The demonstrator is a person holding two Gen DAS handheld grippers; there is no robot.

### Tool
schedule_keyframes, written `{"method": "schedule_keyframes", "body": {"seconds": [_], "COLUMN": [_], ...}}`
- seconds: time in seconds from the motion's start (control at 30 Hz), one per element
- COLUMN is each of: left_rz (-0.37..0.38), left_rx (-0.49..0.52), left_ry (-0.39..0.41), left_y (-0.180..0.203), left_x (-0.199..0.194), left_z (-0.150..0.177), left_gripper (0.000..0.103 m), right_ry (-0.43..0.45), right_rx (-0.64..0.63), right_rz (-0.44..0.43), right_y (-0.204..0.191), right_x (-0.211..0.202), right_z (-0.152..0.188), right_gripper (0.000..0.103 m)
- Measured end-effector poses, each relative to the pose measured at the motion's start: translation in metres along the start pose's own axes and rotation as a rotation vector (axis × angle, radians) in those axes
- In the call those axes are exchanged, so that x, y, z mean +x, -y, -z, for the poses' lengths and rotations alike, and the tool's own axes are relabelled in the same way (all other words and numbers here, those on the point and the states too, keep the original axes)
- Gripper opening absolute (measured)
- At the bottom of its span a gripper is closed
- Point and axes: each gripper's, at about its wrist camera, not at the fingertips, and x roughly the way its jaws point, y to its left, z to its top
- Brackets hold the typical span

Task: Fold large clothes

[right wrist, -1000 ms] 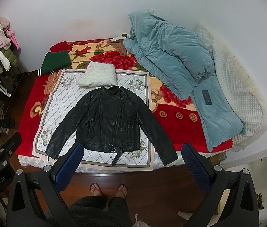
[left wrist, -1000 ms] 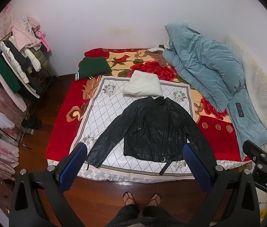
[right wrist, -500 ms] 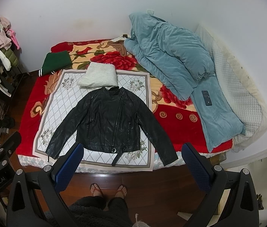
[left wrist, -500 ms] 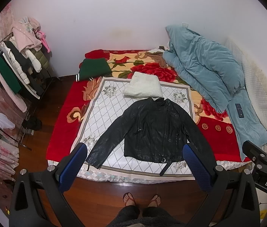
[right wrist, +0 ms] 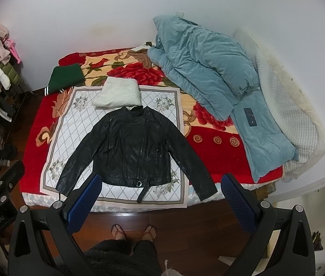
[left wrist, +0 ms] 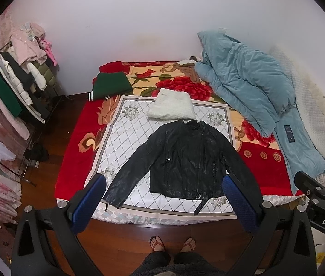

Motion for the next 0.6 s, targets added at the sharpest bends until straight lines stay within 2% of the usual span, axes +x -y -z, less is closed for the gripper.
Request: {"method": "schedule_keyframes", "body": {"seconds": [0.17,0.27,0.37,0.4,0.47,0.5,0.53,0.6], "left_rz": [-0.021,-0.067,-0.104,-0.106,-0.113,-0.119,-0.129,-0.159], "left_rx": [0.026,0.05,0.073,0.078,0.088,0.091,0.093,0.105], "left_ry": [0.035,0.077,0.081,0.068,0.035,0.022,0.013,-0.018], "left_y": [-0.001,-0.001,0.009,0.014,0.027,0.033,0.039,0.056], "left_x": [0.033,0.063,0.115,0.133,0.172,0.189,0.203,0.241], "left_z": [-0.013,-0.013,-0.02,-0.021,-0.025,-0.024,-0.024,-0.025], "left_gripper": [0.103,0.103,0.103,0.103,0.103,0.103,0.103,0.103], "right_ry": [-0.01,-0.012,-0.05,-0.062,-0.109,-0.14,-0.172,-0.245], "right_rx": [0.067,0.17,0.294,0.331,0.426,0.466,0.497,0.567], "right_rz": [-0.007,-0.032,0.033,0.05,0.086,0.089,0.09,0.073], "right_y": [0.007,0.027,0.064,0.075,0.109,0.124,0.138,0.166], "right_x": [0.016,0.051,0.104,0.12,0.168,0.193,0.215,0.266], "right_z": [-0.007,-0.004,0.001,0.004,0.012,0.018,0.024,0.035], "right_gripper": [0.103,0.103,0.103,0.101,0.089,0.078,0.073,0.073]}}
